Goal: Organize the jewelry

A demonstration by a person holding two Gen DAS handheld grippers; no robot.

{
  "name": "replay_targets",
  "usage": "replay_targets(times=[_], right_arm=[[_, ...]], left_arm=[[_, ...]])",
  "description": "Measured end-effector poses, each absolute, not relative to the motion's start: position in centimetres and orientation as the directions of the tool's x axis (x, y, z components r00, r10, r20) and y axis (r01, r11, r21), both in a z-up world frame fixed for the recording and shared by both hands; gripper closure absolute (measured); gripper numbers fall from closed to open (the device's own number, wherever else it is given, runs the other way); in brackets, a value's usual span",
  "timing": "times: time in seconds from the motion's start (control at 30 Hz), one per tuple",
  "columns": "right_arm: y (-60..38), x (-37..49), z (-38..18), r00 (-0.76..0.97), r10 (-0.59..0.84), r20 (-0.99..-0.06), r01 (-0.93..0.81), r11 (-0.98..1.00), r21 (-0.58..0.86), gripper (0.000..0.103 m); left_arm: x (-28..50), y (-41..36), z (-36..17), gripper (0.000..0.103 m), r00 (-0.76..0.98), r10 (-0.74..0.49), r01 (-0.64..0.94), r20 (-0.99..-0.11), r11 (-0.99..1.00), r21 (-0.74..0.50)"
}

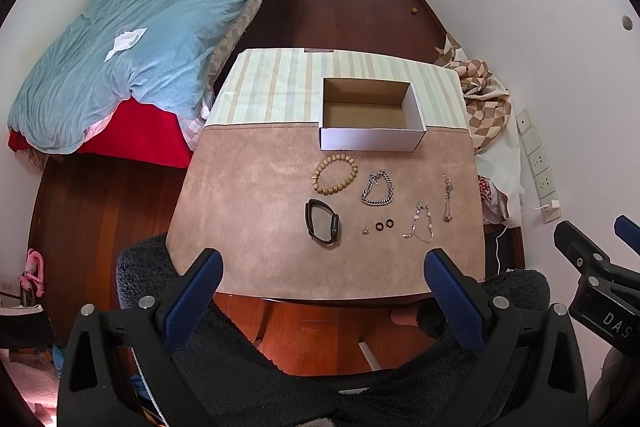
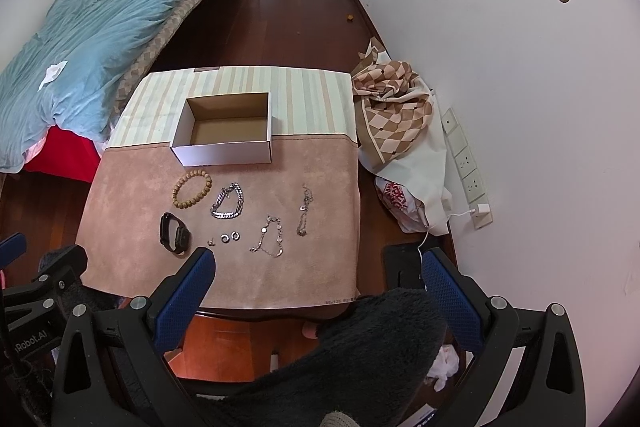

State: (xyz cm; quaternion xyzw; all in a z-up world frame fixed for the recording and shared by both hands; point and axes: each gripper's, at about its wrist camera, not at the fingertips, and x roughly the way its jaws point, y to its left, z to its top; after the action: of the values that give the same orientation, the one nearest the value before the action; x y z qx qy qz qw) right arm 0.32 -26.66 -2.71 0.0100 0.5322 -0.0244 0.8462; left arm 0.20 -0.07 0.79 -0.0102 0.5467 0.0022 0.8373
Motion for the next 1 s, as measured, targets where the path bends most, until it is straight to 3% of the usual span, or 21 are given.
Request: replay_targets(times=[1.0], right_arm=[[-26.63,0.34,-2.14,0.439,-0.025,-0.898,0.052,0.999,-0.002,0.0]], left_arm=[[0.0,0.25,0.78,0.0,0.413,-0.005,-0.02,-0.911,1.0,-0.014]])
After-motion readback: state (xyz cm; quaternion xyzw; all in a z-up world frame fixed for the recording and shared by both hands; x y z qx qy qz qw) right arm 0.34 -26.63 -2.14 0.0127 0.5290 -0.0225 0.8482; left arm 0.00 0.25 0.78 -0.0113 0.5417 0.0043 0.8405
